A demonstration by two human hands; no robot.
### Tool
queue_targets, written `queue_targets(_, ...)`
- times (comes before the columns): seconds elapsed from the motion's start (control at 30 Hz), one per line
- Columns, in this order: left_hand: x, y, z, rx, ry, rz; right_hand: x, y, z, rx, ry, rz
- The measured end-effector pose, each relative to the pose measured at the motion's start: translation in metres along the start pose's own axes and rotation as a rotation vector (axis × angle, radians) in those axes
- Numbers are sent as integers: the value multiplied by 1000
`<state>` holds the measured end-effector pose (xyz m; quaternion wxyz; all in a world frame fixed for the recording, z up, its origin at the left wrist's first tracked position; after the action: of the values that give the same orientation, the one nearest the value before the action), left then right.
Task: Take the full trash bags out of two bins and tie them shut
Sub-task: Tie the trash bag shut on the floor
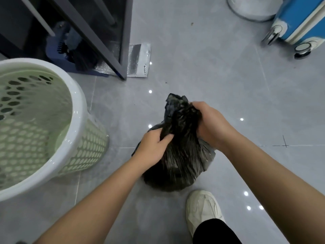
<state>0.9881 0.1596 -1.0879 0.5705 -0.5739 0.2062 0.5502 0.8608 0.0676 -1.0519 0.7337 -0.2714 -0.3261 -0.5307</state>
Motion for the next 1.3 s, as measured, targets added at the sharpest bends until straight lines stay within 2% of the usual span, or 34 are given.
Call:
queue_targets(0.07,8,-3,-2,2,-119,69,7,-8,-5,35,-98,10)
queue_targets(0.2,20,-10,-5,-24,-221,131,9,-50,-6,-251,-467,387)
queue_targets(0.23,21,-11,-7,-31,-213,137,2,-56,-7,-226,-499,433)
queue_targets(0.33,19,-11,-8,-22,-179,152,-24,-39,-11,103,-403,499)
queue_targets(0.37,18,-12,-8,-14,-168,158,-31,-30,-13,181,-472,578)
queue_targets(0.43,15,-16,-10,-4,-141,144,-36,-16,-15,170,-619,665)
queue_targets(0.5,7,-25,-13,-40,-94,98,-35,-14,-15,107,-597,547)
queue_targets(0.6,-9,-41,-20,-96,-70,112,-29,-8,-5,113,-543,340)
queue_targets(0.77,-26,-44,-28,80,-134,224,-22,1,-5,111,-345,92)
queue_targets(0.83,-31,-39,-32,133,-102,119,-18,8,-5,118,-351,192)
queue_targets(0.93,-41,-32,-38,178,-9,8,-20,23,-7,167,-473,630)
queue_targets(1.0,-45,-28,-41,208,26,-36,-26,30,-5,209,-529,784)
queue_targets(1.07,-42,-30,-45,137,-2,-49,-29,27,-2,242,-510,729)
queue_targets(1.17,-33,-35,-49,42,-150,36,-35,17,2,345,-406,603)
queue_targets(1.23,-30,-37,-49,12,-174,48,-37,14,-1,323,-556,762)
queue_targets(1.3,-34,-38,-47,38,-113,26,-39,16,-4,242,-680,866)
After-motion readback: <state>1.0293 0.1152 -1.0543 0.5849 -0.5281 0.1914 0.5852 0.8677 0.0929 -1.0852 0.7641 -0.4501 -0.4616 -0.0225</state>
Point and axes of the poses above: each hand's wrist, its own z-axis away from the middle knuckle, its own y-axis out of the palm, x = y × z, the point moved 4 cm from there along -z, towards the middle knuckle, and after that the axes turned 11 degrees about -x, right-handed, at the moved point
